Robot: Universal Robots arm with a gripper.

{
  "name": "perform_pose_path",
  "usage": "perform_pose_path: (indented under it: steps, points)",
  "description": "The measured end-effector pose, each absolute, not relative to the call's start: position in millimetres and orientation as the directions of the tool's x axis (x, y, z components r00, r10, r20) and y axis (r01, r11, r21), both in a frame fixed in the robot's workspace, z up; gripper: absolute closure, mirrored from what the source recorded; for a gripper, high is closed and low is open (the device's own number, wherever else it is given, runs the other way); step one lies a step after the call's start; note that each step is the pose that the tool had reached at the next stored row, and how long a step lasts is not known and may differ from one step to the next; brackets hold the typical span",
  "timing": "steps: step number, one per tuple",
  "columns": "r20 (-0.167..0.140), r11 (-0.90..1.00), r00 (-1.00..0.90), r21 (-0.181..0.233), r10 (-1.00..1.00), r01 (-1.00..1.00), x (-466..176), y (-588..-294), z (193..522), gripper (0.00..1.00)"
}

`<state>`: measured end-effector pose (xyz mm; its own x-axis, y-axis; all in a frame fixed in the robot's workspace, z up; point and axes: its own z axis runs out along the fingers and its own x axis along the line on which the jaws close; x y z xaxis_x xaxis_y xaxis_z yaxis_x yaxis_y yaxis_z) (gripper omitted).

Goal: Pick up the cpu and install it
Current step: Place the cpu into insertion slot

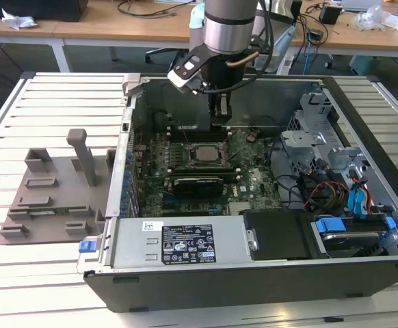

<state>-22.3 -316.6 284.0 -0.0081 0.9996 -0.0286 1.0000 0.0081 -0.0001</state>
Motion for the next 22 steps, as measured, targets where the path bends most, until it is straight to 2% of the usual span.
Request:
perform_pose_path:
  steps: [13, 22]
  points:
    - [-0.033, 0.008, -0.008, 0.0, 0.999, 1.0, -22.3, -316.6, 335.0, 0.89]
    - [-0.033, 0.008, -0.008, 0.0, 0.999, 1.0, -22.3, -316.6, 336.3, 0.89]
